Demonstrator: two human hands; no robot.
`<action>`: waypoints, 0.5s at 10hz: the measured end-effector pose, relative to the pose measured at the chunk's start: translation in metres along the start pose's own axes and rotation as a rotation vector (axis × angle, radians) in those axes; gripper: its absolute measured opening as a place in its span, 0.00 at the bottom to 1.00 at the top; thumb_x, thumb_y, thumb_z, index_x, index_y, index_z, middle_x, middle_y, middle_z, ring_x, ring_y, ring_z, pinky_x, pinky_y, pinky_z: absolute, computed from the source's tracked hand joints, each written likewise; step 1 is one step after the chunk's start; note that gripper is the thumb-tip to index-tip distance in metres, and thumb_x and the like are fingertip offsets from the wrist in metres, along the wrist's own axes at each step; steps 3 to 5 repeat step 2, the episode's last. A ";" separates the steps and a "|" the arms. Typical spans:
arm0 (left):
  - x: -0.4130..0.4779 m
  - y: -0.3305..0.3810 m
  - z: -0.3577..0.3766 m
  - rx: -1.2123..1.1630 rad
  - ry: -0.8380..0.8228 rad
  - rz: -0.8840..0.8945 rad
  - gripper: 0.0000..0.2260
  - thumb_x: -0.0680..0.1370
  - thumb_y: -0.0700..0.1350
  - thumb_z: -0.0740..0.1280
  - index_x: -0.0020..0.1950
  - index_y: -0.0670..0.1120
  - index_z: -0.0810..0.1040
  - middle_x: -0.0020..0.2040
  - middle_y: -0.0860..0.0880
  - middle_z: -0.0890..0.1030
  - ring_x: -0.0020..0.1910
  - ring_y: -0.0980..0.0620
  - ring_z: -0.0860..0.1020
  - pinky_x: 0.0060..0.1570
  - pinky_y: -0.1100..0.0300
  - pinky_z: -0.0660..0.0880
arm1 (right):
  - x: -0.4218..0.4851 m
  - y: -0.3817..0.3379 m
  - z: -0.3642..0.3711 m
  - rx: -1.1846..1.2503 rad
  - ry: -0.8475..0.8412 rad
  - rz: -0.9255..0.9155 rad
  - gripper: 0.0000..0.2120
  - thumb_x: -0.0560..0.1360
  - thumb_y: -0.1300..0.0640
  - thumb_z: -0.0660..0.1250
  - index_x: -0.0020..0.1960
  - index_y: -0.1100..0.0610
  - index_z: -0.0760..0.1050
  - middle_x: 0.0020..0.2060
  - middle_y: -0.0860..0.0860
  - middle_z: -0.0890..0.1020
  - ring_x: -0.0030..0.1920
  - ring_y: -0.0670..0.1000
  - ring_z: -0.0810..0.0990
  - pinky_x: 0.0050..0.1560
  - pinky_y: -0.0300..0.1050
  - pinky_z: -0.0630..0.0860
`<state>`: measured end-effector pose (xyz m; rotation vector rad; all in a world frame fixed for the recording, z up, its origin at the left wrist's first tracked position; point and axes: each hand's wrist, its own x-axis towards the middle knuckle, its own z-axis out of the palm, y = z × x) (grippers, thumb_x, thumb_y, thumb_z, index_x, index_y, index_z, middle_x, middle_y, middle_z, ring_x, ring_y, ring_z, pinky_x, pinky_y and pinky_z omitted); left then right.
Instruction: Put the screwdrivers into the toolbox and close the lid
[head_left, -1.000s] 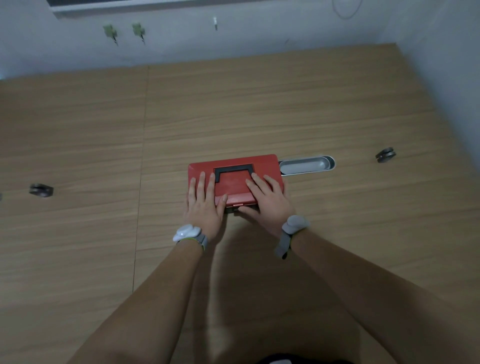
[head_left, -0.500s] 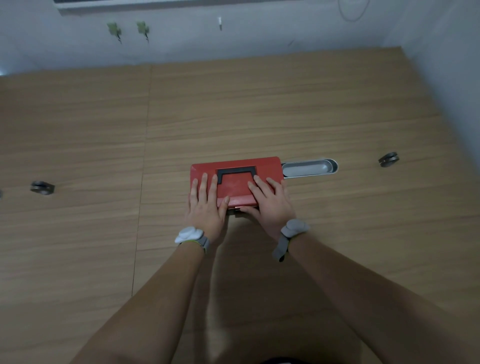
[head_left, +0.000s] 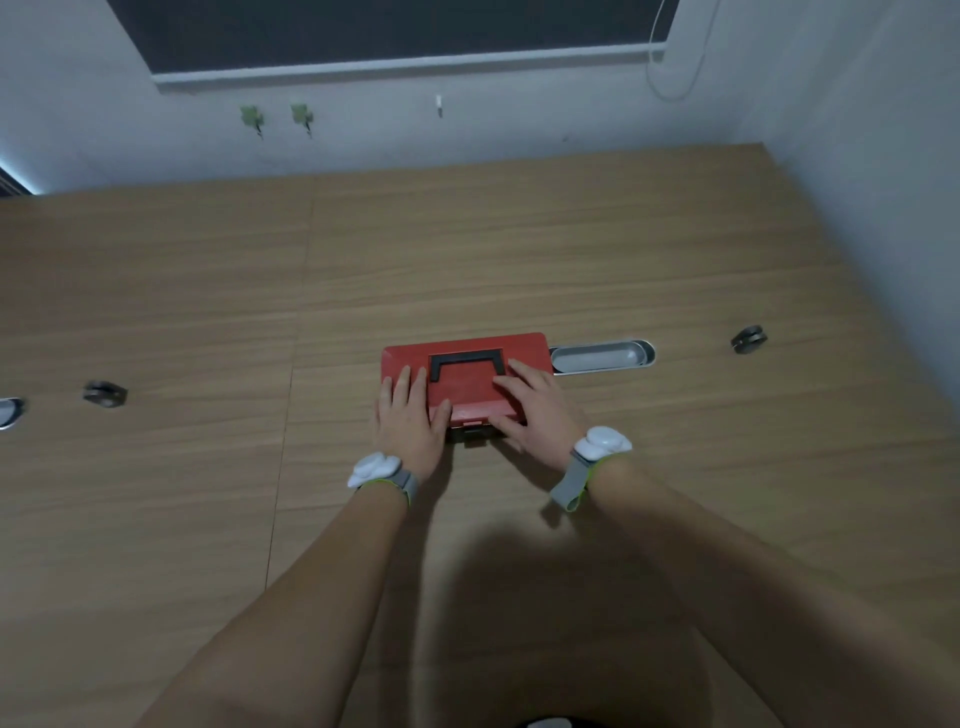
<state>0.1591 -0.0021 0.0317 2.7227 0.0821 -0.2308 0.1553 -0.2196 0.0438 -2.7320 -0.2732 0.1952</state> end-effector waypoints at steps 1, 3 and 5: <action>-0.017 0.005 -0.016 -0.115 0.058 0.007 0.29 0.86 0.56 0.62 0.84 0.47 0.63 0.84 0.45 0.62 0.84 0.41 0.56 0.83 0.46 0.56 | -0.018 -0.011 -0.018 0.118 0.007 0.022 0.28 0.79 0.39 0.67 0.76 0.48 0.70 0.77 0.49 0.68 0.76 0.54 0.69 0.76 0.54 0.69; -0.022 0.017 -0.028 -0.289 0.065 0.025 0.24 0.85 0.53 0.66 0.78 0.44 0.73 0.79 0.42 0.71 0.80 0.41 0.65 0.81 0.48 0.60 | -0.029 -0.015 -0.027 0.284 0.025 0.073 0.25 0.79 0.41 0.69 0.73 0.49 0.74 0.70 0.49 0.74 0.70 0.51 0.75 0.72 0.50 0.74; -0.022 0.017 -0.028 -0.289 0.065 0.025 0.24 0.85 0.53 0.66 0.78 0.44 0.73 0.79 0.42 0.71 0.80 0.41 0.65 0.81 0.48 0.60 | -0.029 -0.015 -0.027 0.284 0.025 0.073 0.25 0.79 0.41 0.69 0.73 0.49 0.74 0.70 0.49 0.74 0.70 0.51 0.75 0.72 0.50 0.74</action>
